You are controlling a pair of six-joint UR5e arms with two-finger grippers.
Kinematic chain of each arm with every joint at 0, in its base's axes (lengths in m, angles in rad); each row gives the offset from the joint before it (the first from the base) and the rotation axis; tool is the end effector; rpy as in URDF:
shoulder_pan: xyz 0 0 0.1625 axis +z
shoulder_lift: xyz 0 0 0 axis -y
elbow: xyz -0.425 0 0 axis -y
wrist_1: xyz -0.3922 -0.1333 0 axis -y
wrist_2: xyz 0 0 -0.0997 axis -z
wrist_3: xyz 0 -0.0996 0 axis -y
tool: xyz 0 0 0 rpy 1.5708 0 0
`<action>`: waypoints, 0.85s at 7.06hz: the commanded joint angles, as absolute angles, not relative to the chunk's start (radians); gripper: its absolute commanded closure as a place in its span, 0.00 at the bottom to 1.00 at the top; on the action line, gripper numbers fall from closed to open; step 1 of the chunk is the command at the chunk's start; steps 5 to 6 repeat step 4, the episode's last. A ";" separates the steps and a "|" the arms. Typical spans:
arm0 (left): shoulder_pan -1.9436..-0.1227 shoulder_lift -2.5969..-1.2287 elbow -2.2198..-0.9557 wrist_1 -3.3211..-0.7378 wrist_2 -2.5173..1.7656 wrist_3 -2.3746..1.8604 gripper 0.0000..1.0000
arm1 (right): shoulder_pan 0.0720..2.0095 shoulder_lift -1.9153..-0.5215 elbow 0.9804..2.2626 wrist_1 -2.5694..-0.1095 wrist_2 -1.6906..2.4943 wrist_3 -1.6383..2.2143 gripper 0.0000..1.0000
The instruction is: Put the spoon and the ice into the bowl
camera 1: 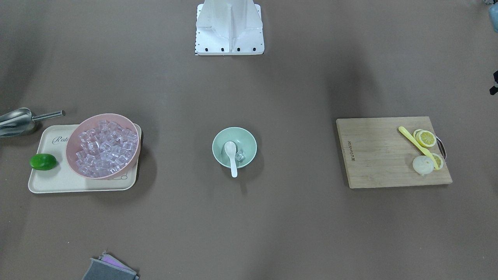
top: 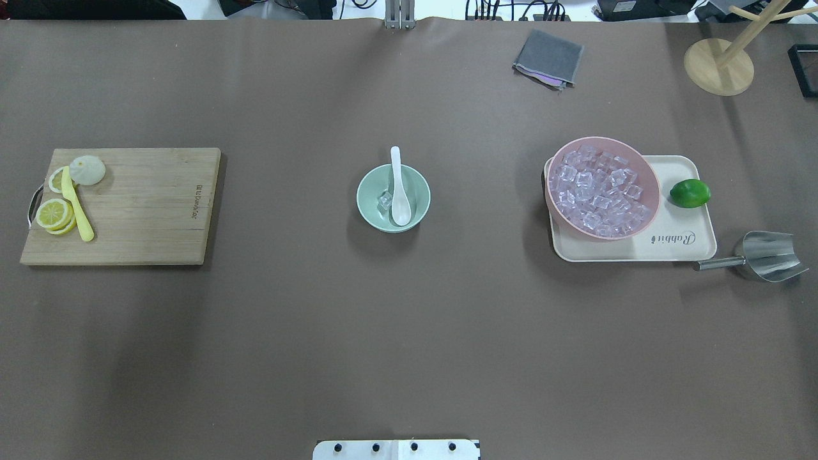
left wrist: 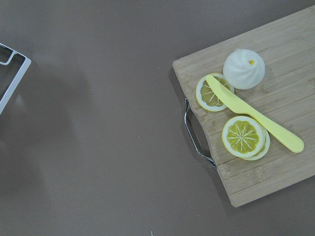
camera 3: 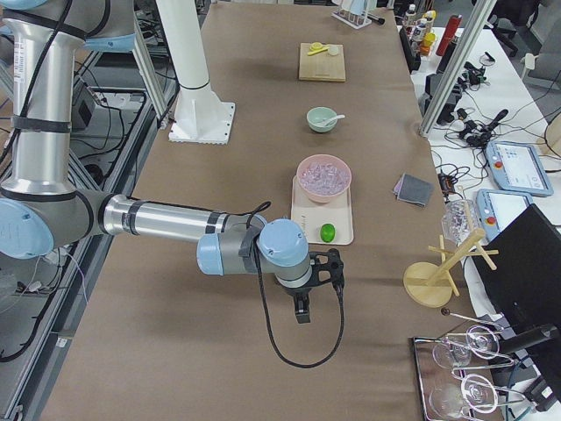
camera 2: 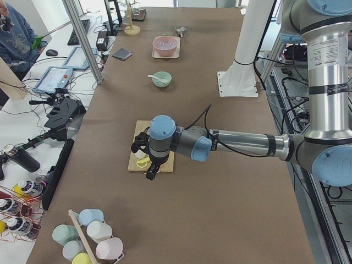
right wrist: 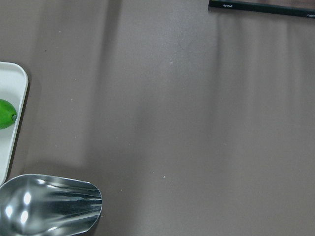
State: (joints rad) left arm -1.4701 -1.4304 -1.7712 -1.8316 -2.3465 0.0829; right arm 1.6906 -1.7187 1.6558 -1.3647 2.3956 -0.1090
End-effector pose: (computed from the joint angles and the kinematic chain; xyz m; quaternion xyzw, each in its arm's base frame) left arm -0.0181 -0.4532 0.5958 0.1445 0.3746 0.1439 0.9045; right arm 0.1120 -0.4268 0.6602 0.1107 -0.3897 -0.0237 0.9140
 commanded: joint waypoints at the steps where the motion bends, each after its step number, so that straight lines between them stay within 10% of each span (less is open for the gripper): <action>1: -1.474 -1.424 -1.776 -1.830 -2.347 0.084 0.02 | 1.684 -1.715 1.654 -1.364 2.393 -0.110 0.00; 6: -1.474 -1.417 -1.799 -1.830 -2.347 0.083 0.02 | 1.684 -1.718 1.652 -1.364 2.388 -0.112 0.00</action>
